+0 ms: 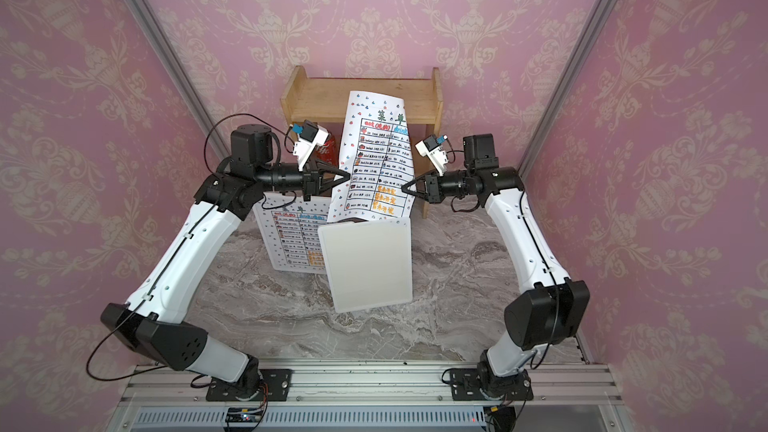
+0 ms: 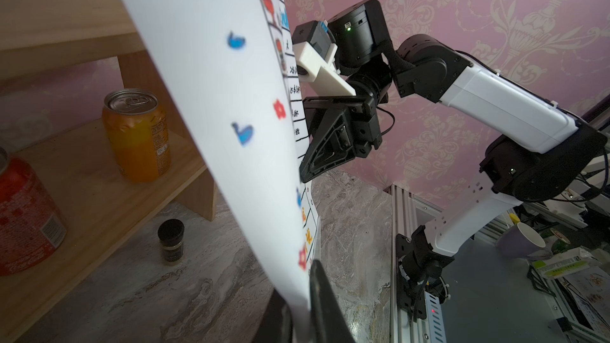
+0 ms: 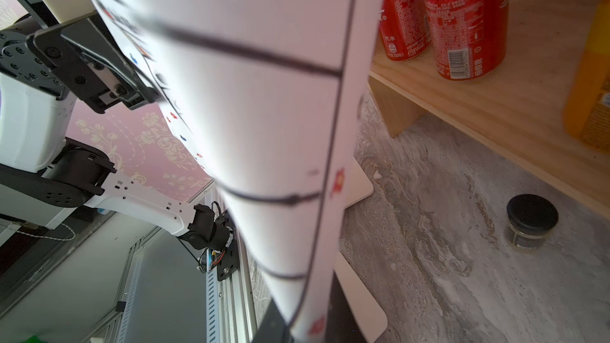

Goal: Insert the menus into the narrow rack
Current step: Insert the menu into the narrow rack.

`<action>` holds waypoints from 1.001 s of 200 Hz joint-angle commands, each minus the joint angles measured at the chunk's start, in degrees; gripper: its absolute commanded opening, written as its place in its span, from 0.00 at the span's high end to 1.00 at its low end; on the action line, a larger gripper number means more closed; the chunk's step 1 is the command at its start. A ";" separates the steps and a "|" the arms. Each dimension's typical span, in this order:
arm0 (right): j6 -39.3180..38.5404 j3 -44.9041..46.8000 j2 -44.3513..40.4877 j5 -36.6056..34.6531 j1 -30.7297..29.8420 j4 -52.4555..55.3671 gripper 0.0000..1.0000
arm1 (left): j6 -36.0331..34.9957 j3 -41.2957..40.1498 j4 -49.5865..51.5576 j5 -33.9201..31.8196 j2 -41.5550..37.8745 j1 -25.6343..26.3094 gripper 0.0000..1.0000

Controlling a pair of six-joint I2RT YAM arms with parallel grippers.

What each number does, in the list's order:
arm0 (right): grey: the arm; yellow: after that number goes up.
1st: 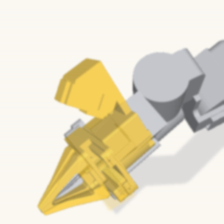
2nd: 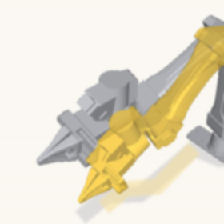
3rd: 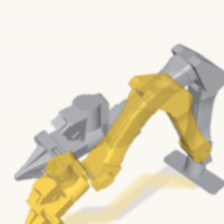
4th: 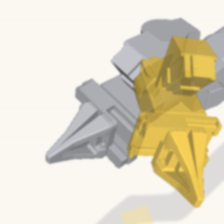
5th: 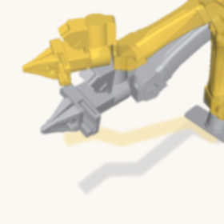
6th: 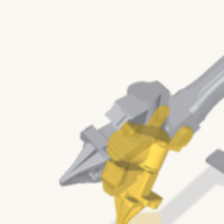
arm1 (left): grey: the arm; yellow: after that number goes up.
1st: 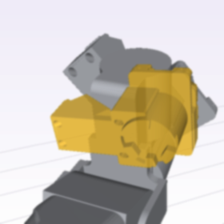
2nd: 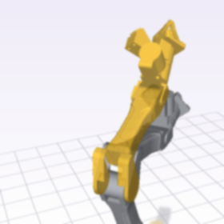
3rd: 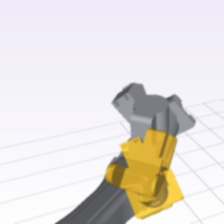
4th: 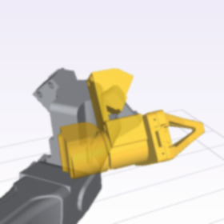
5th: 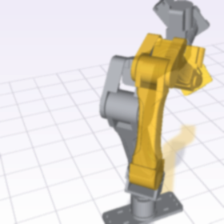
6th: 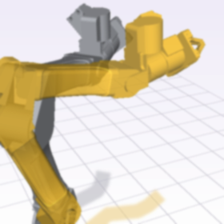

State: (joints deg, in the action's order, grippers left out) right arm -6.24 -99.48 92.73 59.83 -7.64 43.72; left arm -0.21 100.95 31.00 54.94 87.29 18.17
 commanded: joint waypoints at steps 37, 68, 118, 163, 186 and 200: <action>-1.53 -0.06 -0.86 1.76 -0.62 1.78 0.90 | -1.02 -3.60 0.81 -1.05 -3.39 -0.46 0.84; -2.42 -0.98 -0.18 2.84 -0.75 3.11 0.92 | -0.24 -5.23 0.66 -0.95 -4.59 -0.46 0.83; -3.92 -0.89 -0.62 2.71 -1.63 4.51 0.93 | -0.47 -8.75 -0.44 -2.08 -6.84 -0.45 0.87; -4.42 -1.31 -0.40 2.63 -1.99 5.14 0.93 | -2.11 -9.01 1.89 -3.45 -7.82 -0.50 0.93; -4.72 -1.51 -0.24 2.08 -2.01 5.44 0.93 | -3.12 -9.60 2.65 -4.39 -8.21 -0.52 0.94; -5.12 -1.91 0.12 1.86 -2.03 6.11 0.93 | -3.69 -10.34 2.85 -4.87 -8.66 -0.58 0.94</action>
State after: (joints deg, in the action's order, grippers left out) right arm -9.37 -99.53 92.73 61.19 -9.17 47.46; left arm -1.30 92.05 31.97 51.88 80.44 18.11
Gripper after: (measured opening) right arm 0.074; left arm 0.057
